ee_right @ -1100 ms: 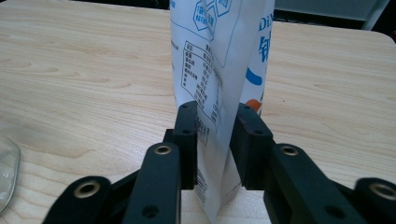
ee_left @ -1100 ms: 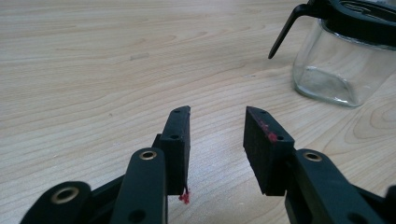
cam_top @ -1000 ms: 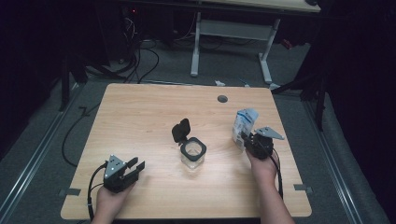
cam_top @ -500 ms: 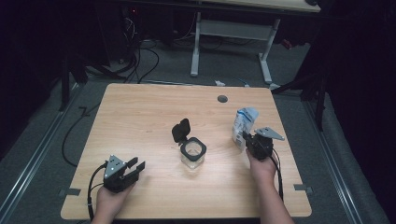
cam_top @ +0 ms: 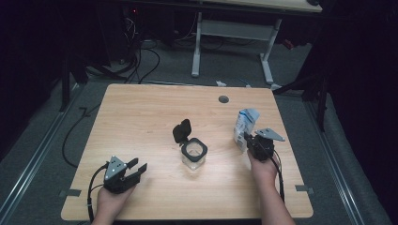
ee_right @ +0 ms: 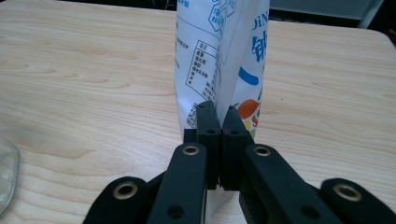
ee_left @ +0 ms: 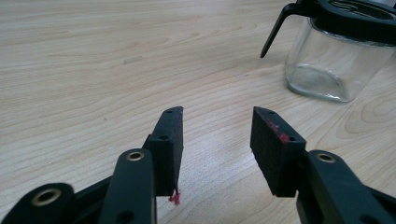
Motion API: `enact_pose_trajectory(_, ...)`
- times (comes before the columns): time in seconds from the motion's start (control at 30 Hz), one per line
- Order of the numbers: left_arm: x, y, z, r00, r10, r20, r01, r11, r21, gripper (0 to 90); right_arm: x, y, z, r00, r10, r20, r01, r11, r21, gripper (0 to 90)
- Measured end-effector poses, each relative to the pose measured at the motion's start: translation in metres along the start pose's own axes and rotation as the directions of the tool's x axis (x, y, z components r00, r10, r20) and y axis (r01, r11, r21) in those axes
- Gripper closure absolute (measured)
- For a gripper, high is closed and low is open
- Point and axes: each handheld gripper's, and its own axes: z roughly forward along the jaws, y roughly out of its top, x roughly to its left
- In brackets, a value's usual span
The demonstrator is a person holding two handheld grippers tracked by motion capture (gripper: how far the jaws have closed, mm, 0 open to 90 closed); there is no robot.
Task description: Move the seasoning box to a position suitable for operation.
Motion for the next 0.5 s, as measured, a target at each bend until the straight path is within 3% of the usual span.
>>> enact_pose_trajectory(0.27,-0.0008,-0.0008,0.0009,1.0,0.004,0.007,-0.004,1.0,-0.006,50.5,-0.0001,0.0005,-0.0007,1.0,-0.002,-0.008,0.002,1.0,0.007,89.6)
enact_pose_trajectory(0.5,-0.0037,-0.0006,-0.0005,0.9991,0.037,0.021,-0.036,0.9988,-0.035,46.8,0.0008,0.0011,-0.0052,0.9997,-0.023,-0.01,0.023,1.0,0.015,89.6)
